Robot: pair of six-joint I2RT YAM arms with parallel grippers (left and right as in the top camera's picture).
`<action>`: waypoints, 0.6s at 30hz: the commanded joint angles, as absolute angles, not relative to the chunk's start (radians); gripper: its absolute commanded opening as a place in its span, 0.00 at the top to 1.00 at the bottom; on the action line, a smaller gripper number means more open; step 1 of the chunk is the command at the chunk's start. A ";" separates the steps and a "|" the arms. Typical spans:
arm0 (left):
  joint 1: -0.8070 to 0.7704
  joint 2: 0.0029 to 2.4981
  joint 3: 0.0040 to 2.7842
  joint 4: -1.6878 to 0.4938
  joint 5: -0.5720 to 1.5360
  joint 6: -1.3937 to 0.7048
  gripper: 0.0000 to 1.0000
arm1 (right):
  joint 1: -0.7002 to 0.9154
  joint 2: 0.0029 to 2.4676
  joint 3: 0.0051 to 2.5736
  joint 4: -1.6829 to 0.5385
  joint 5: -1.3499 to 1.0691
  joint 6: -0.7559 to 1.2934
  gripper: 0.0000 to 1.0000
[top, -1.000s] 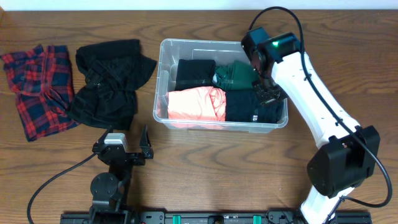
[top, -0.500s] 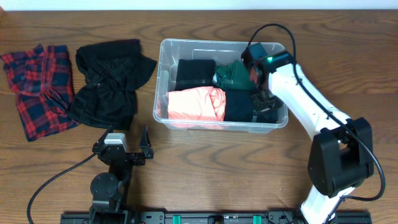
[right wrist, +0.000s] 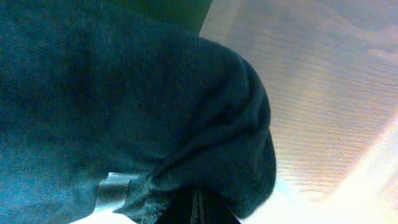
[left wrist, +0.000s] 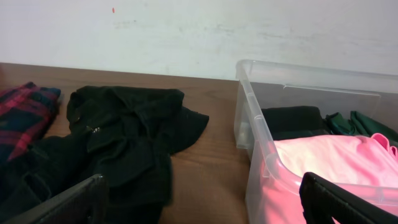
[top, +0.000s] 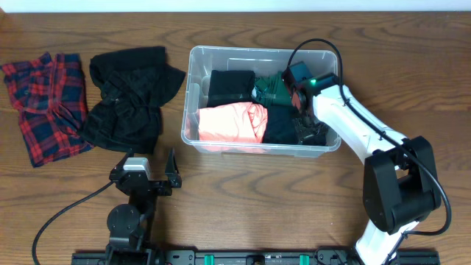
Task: Pack container
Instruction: 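Press and tuck the teal item down into the bin with the right gripper, then withdraw the right gripper up and away to the right corner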
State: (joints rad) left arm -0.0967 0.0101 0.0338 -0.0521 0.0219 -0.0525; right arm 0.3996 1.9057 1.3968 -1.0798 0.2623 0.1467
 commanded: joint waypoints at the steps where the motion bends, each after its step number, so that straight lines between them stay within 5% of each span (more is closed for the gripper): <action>1: -0.101 0.005 0.004 -0.071 0.007 -0.054 0.02 | 0.406 1.888 1.494 -1.120 0.258 0.155 0.90; 6: -0.102 0.005 0.004 -0.071 0.007 -0.054 0.02 | 0.404 1.850 1.689 -1.265 0.257 0.164 0.61; 12: -0.102 0.005 0.004 -0.072 0.007 -0.054 0.02 | 0.376 1.795 1.907 -1.338 0.255 0.171 0.10; 14: -0.102 0.005 0.004 -0.071 0.007 -0.054 0.02 | 0.339 1.782 1.950 -1.324 0.255 0.184 0.01; 18: -0.102 0.005 0.004 -0.072 0.007 -0.054 0.02 | 0.222 1.779 1.975 -1.283 0.213 0.235 0.01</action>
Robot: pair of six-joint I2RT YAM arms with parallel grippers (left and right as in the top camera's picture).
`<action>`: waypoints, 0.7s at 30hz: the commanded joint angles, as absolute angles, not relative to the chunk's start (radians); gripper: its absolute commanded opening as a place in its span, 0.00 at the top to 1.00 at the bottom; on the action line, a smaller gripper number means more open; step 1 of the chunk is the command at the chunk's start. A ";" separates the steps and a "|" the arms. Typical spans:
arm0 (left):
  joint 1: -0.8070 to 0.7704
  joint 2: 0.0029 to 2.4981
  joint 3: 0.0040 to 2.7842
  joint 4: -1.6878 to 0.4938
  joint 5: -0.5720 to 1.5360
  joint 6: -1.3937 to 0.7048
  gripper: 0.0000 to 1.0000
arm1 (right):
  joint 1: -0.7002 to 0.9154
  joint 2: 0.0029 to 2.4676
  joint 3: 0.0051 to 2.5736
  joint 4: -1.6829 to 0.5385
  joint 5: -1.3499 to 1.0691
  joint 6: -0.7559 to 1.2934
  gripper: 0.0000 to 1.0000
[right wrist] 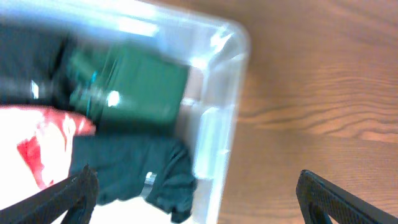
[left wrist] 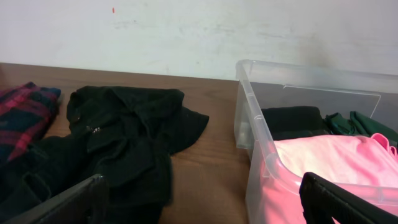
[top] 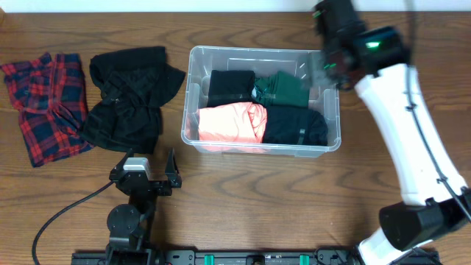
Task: Pack container
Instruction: 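Withdraw the right gripper up and away to the right corner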
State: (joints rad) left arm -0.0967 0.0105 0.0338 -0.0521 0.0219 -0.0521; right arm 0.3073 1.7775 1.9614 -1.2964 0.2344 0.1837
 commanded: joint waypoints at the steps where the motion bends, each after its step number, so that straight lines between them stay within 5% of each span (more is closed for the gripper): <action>1: -0.102 0.005 0.004 -0.071 0.007 -0.054 0.02 | 0.188 1.781 1.975 -1.272 0.186 0.250 0.01; 11: -0.102 0.005 0.004 -0.071 0.007 -0.054 0.02 | -0.172 1.854 1.974 -1.161 -0.036 0.370 0.01; 21: -0.102 0.005 0.004 -0.070 0.007 -0.055 0.02 | -0.297 1.877 1.974 -1.145 -0.124 0.370 0.01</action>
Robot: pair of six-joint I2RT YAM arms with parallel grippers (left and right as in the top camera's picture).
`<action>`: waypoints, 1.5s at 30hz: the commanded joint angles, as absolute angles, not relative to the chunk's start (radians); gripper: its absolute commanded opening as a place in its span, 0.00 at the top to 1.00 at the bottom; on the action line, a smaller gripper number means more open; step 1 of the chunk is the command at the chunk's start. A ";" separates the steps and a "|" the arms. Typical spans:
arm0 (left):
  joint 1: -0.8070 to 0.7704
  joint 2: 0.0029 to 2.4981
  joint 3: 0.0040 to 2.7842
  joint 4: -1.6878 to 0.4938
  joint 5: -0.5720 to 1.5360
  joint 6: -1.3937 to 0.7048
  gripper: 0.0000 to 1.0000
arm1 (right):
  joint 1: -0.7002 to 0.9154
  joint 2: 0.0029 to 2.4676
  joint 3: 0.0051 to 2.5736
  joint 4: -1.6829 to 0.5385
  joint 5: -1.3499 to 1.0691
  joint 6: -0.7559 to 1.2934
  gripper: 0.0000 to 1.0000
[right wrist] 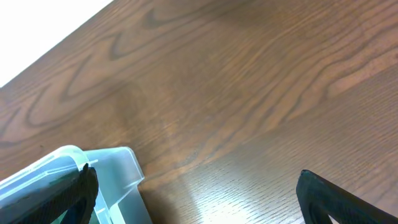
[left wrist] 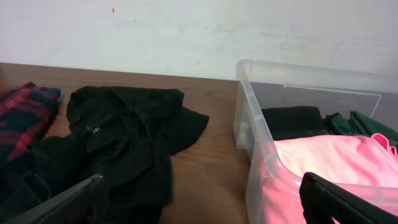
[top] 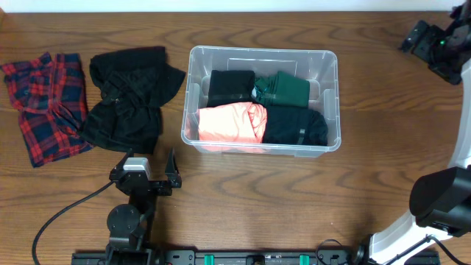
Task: Pack container
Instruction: 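Withdraw the right gripper up and away to the right corner, then reach the left gripper to the black garment and grasp it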
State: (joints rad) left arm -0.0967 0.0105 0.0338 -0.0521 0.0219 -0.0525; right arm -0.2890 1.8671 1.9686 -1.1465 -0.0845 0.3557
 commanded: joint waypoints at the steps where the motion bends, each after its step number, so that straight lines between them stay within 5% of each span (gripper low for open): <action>1: -0.102 0.005 0.006 -0.064 0.010 -0.064 0.02 | -0.297 1.877 1.974 -1.145 -0.124 0.370 0.01; 10: -0.081 0.122 0.329 -0.264 -0.026 -0.095 0.02 | -0.296 1.877 1.974 -1.145 -0.124 0.370 0.01; 24: -0.029 1.072 1.294 -0.839 0.092 0.097 0.02 | -0.296 1.877 1.974 -1.145 -0.124 0.370 0.01; 45: -0.027 1.661 1.327 -0.727 -0.084 0.104 0.02 | -0.296 1.877 1.974 -1.145 -0.124 0.370 0.01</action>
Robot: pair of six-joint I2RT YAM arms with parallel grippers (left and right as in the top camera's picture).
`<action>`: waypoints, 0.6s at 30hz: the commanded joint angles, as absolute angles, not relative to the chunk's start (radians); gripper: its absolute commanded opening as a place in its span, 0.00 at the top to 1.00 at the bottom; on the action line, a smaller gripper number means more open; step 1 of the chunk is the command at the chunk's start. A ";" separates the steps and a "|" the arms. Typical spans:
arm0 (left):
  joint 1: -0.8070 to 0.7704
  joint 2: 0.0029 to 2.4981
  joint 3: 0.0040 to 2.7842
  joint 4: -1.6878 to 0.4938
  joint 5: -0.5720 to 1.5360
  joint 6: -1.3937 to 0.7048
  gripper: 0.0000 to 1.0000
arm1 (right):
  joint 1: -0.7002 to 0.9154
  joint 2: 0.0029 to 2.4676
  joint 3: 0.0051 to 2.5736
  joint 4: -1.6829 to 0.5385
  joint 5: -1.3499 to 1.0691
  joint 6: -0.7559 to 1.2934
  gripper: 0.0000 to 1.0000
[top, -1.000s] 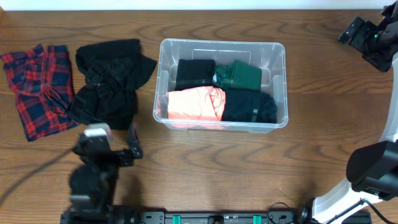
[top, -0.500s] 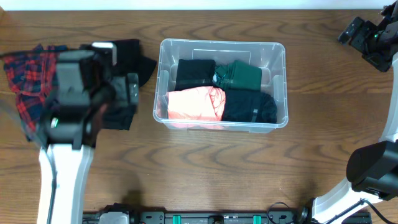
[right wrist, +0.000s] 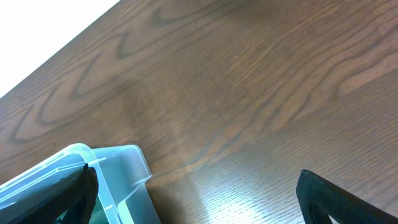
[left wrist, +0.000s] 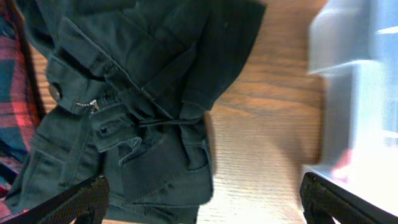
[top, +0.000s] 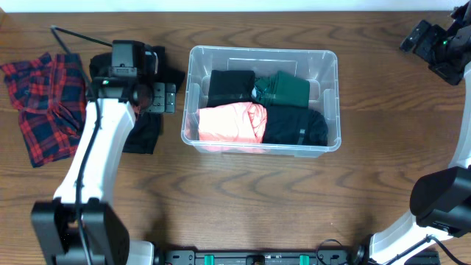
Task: Pack container
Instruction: 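Reach the left gripper to the black garment and grasp it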
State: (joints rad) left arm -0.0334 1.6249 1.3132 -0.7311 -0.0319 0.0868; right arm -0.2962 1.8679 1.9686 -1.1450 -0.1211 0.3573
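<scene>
The clear plastic container [top: 188, 96] stands mid-table and holds a folded black piece [top: 231, 85], a green one [top: 283, 87], a pink one [top: 228, 124] and a dark one [top: 294, 126]. A loose black garment [left wrist: 124, 93] lies left of it. My left gripper [top: 163, 97] hovers open over that garment's right edge, next to the container's left wall, with nothing between its fingers [left wrist: 93, 199]. My right gripper [top: 425, 40] is open and empty at the far right back of the table; the right wrist view shows only a corner of the container [right wrist: 118, 168].
A red plaid garment [top: 44, 103] lies at the far left, beside the black one, and shows at the left edge of the left wrist view as a plaid strip [left wrist: 12, 112]. Bare wood lies in front of the container and to its right.
My left arm has left its parked spot at the table's front edge and now reaches over the black garment beside the container. The right arm and the garments have not moved.
First my right gripper was down in the container against the dark garment at its front right. Then it was up over the container's far right corner, open and empty, then at the table's back right. The left arm stayed parked until now.
</scene>
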 commanded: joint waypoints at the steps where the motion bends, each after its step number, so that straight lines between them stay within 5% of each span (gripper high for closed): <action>1: -0.027 1.679 1.327 -0.724 -0.091 0.104 0.02 | -0.296 1.877 1.974 -1.145 -0.124 0.370 0.01; 18: 0.038 1.924 1.327 -0.661 -0.150 0.032 0.02 | -0.296 1.877 1.974 -1.145 -0.124 0.370 0.01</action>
